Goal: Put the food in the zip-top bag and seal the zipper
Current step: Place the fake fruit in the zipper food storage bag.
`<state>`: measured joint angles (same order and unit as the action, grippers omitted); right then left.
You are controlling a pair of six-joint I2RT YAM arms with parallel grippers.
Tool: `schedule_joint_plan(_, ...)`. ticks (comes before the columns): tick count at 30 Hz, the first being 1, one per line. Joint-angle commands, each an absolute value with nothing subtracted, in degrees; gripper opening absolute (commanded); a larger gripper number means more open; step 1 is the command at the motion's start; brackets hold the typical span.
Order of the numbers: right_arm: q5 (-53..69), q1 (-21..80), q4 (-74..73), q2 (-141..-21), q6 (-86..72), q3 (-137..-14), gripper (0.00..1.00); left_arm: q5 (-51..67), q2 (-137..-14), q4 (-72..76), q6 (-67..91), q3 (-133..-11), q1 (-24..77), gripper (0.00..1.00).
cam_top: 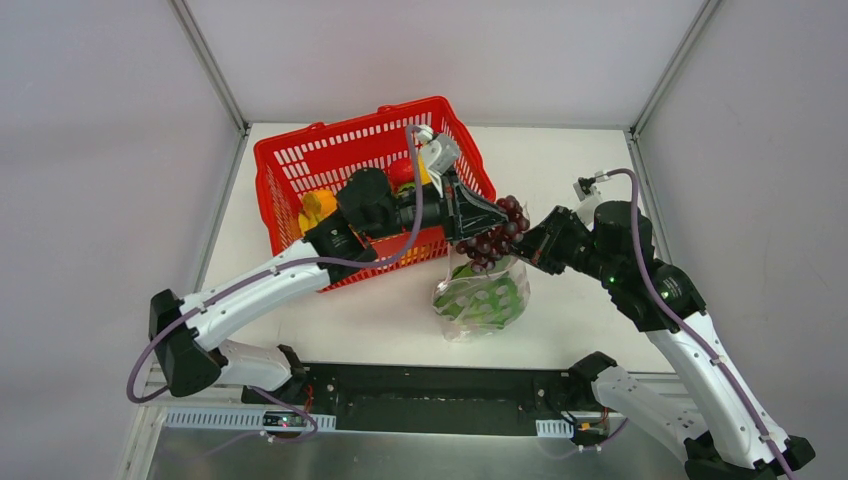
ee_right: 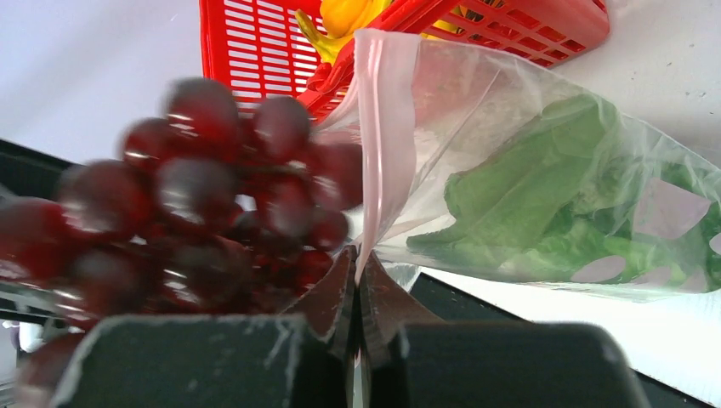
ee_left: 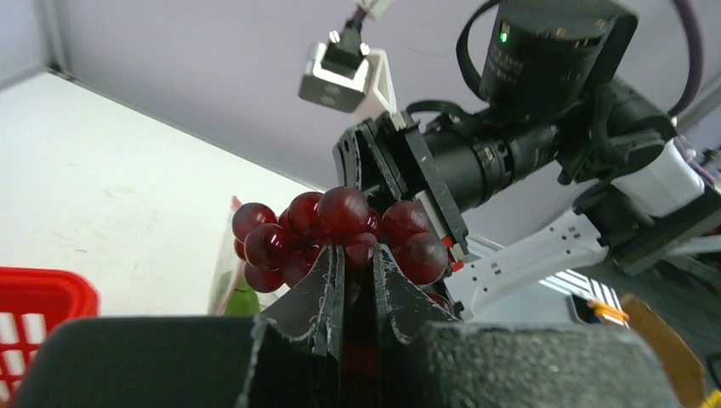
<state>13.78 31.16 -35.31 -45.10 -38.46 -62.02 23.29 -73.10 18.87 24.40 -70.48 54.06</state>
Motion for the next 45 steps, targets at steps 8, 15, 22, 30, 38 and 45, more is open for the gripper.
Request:
schedule_joint_plan(8,12.9,31.0,-31.4,-44.0,-38.8,-63.7,0.01,27.7,-74.0,19.8,21.0,-67.7,55.0,0.0)
schedule_joint_plan(15,13.3,31.0,-31.7,-43.7,-38.8,-64.1,0.01,17.9,-72.4,4.4,12.7,-69.7,55.1,0.0)
schedule_joint_plan(22,13.6,31.0,-32.3,-43.5,-39.0,-64.8,0.01,16.0,-73.7,-11.1,5.8,-77.7,55.1,0.0)
schedule_joint_plan(30,14.0,31.0,-31.3,-43.9,-39.3,-64.6,0.01,20.4,-76.4,-18.4,3.8,-83.0,56.3,0.13)
schedule_joint_plan(38,14.6,31.0,-31.1,-44.2,-39.1,-63.5,0.01,12.4,-77.3,-27.1,0.5,-89.5,59.0,0.7)
schedule_joint_plan(45,14.0,31.0,-30.8,-43.9,-39.1,-63.6,0.01,-4.0,-72.0,-28.7,2.1,-87.1,59.0,0.77)
